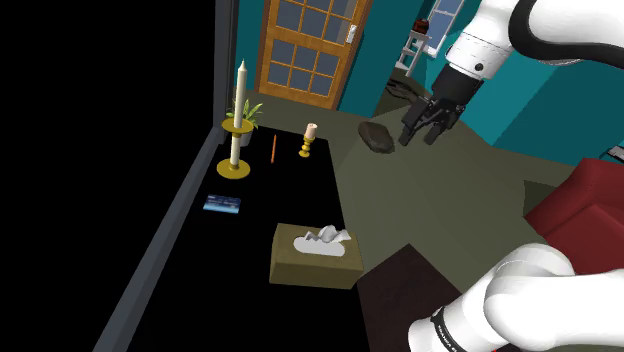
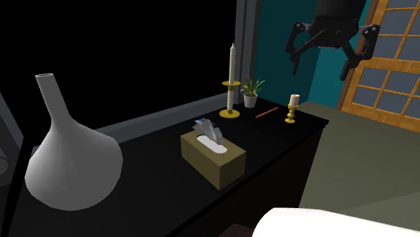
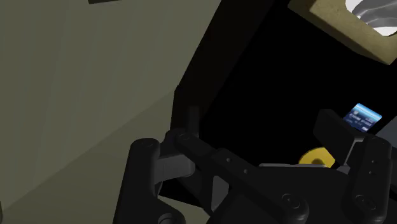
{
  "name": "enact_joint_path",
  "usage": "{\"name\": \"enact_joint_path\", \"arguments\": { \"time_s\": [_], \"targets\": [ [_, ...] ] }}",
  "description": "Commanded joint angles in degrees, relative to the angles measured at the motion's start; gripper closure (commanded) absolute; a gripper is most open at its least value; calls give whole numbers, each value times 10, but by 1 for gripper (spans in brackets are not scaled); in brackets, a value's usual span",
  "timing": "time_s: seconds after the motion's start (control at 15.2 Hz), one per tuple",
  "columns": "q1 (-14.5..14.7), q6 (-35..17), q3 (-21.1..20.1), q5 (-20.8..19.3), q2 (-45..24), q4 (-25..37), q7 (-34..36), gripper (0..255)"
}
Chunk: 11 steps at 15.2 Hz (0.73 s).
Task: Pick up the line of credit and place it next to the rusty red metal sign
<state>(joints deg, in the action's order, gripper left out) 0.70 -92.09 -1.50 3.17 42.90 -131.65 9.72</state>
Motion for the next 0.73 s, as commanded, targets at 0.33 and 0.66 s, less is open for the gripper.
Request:
{"name": "enact_joint_path", "arguments": {
  "time_s": [0.33,0.66],
  "targets": [
    [33,-128,2,16,-36,-53,-62,0],
    [69,-254,2,38,-91,-86,-127,0]
  ]
}}
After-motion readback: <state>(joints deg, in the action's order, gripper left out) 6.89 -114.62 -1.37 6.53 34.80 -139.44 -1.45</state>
